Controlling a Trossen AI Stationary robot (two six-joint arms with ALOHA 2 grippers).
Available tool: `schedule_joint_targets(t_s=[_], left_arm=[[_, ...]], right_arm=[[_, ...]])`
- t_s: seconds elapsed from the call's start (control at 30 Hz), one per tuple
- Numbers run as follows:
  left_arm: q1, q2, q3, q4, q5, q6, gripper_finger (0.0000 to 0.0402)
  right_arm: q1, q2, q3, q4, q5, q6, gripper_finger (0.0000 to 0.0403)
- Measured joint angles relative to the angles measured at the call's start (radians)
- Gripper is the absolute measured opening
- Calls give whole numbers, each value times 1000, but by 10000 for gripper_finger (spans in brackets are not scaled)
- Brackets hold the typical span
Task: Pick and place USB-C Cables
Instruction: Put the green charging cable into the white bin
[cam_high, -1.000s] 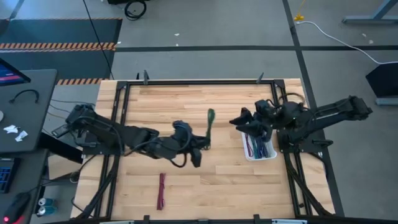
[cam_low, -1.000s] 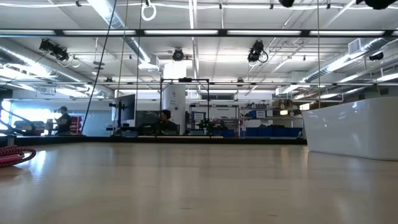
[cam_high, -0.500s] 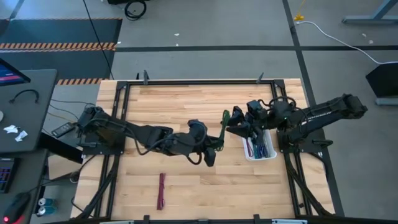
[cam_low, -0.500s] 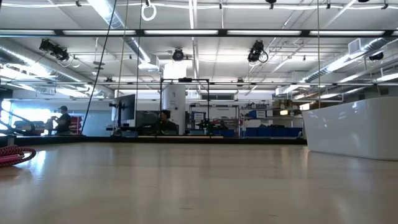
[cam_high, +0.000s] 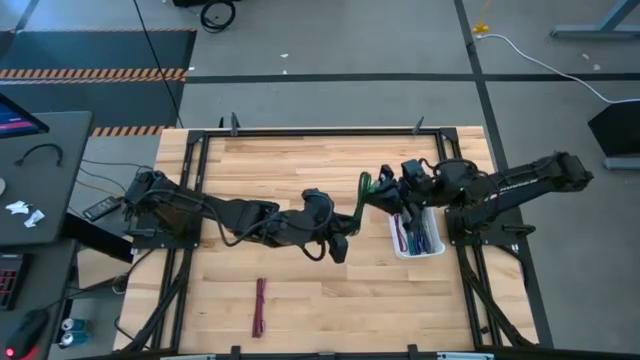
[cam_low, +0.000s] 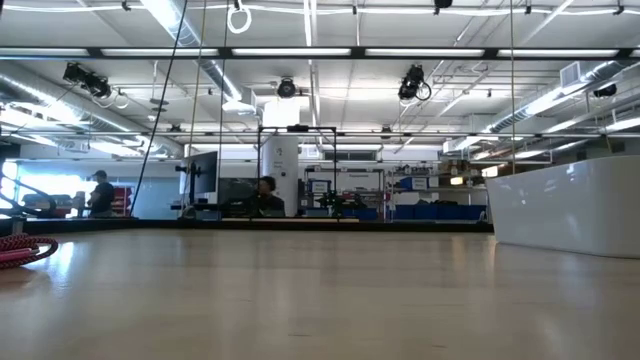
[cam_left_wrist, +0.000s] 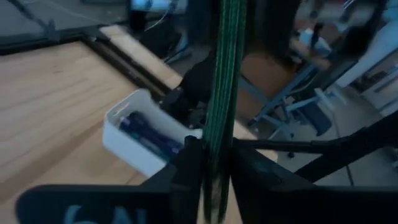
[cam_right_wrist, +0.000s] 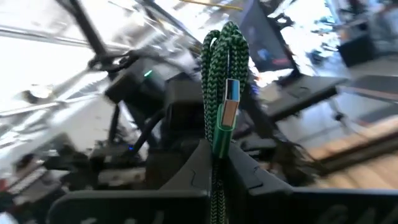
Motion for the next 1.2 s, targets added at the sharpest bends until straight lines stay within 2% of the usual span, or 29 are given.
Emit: schedule_joint_targets(t_s=[0.13, 0.27, 0.43, 0.6, 0.7, 0.83, 1.03, 1.2], left_arm=[[-1, -1, 0, -103, 41, -38, 131], [-2, -7, 0, -265, 77, -134, 179], [-10, -9, -1, -429, 73, -254, 210], [-16, -9, -1, -493, 66, -273, 214], [-15, -9, -1, -499, 66, -274, 208], [-15, -10, -1, -499, 103, -281, 197], [-25, -16, -1, -503, 274, -314, 184], [-69, -16, -1, -551, 400, -419, 176]], right_arm=[[-13, -82, 88, -299, 60, -22, 15], [-20, -164, 218, -743, 141, 37, 15], [-24, -243, 330, -1299, 193, 255, 15], [-8, -315, 259, -1670, 189, 569, 15], [3, -345, 153, -1707, 200, 699, 15], [-19, -353, -24, -1581, 166, 789, 15], [-61, -305, -246, -1268, 50, 887, 16], [-68, -256, -290, -1250, 48, 909, 39]])
